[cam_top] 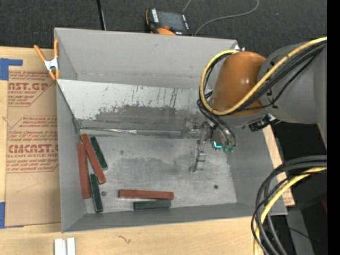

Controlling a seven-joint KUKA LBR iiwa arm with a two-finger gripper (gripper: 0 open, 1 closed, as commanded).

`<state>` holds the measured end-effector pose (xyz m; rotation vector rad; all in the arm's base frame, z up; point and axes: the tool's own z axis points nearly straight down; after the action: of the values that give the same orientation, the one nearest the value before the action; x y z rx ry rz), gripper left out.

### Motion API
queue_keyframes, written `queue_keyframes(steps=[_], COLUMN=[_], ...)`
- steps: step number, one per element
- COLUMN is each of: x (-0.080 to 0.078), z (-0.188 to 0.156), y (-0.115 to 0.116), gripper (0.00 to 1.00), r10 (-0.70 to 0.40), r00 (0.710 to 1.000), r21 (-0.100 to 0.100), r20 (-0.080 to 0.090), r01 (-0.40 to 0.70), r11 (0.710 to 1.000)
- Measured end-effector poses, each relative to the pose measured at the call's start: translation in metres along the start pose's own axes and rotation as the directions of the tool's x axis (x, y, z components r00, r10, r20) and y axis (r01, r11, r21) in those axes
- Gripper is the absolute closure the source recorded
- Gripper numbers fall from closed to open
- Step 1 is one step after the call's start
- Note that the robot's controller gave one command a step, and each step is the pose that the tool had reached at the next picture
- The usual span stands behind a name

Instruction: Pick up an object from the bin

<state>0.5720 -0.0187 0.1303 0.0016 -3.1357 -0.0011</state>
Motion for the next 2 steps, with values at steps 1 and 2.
queue_keyframes(steps=[1, 2], x=[0.054, 0.089], z=[0.016, 0.054], y=[0.066, 0.135], gripper=[0.00, 0.00], r10=[0.031, -0.083], r00=[1.000, 0.997], r21=[-0.003, -0.001], r20=[0.000, 0.009], r01=[-0.031, 0.083], r11=[1.000, 0.997])
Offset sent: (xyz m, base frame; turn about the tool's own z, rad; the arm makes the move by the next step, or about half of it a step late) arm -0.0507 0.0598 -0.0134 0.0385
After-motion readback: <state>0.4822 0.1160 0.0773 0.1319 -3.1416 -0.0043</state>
